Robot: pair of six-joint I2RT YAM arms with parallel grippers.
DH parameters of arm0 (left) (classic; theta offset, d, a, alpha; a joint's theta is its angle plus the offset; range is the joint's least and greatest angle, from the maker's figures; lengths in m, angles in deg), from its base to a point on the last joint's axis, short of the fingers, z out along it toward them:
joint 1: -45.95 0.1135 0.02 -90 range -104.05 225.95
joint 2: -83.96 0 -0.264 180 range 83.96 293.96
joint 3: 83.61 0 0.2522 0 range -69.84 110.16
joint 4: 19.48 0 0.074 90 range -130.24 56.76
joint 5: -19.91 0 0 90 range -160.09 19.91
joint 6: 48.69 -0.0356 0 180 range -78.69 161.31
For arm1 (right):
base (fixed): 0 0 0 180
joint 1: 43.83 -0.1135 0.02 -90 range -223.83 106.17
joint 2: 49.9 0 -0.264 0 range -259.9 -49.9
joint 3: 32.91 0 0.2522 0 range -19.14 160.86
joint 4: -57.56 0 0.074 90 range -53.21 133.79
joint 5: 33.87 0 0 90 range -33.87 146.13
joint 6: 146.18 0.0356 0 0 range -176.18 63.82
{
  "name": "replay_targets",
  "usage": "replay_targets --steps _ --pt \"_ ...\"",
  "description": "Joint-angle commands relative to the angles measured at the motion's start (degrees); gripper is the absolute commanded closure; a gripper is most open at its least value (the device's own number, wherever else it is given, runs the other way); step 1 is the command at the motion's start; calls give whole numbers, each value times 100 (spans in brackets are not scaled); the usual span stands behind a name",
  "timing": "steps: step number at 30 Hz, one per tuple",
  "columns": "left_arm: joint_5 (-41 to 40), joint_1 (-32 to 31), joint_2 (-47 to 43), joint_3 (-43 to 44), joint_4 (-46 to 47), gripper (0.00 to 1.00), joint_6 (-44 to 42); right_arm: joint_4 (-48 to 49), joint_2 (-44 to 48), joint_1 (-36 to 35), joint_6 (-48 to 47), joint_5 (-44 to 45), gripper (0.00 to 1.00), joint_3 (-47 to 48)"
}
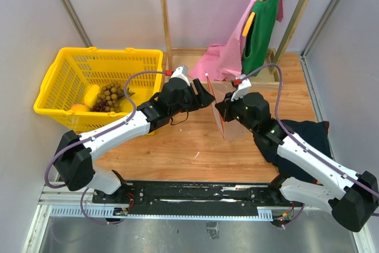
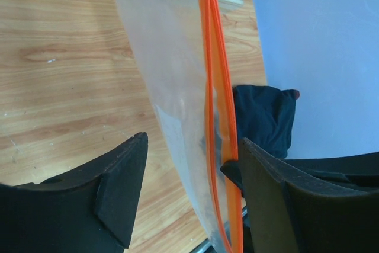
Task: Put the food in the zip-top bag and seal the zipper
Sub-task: Open the zipper of the food storage bag.
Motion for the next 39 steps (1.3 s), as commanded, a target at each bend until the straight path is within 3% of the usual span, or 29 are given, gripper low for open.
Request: replay_targets --steps 1,5,7,22,24,29,30,39 --pt "-231 -56 93 44 112 37 52 183 135 -93 -121 44 99 -109" --pt "-324 -65 73 -49 99 56 61 194 139 -93 -129 56 99 -121" --pt "-315 -65 85 -69 86 60 73 209 131 -88 -132 42 99 -117" --pt "-339 -299 496 131 -163 62 14 209 -6 -102 -200 -119 99 -62" --pt "-402 -319 505 135 -182 69 -1 136 -39 -115 -214 -118 99 -15" --pt "-689 -337 257 102 -232 98 -88 -315 -111 -157 -299 256 99 191" --pt "-726 -338 206 106 -263 99 -97 -436 -151 -159 -333 311 99 264" --pt "-971 -464 8 163 -408 100 -191 -989 -660 -238 -239 146 75 806"
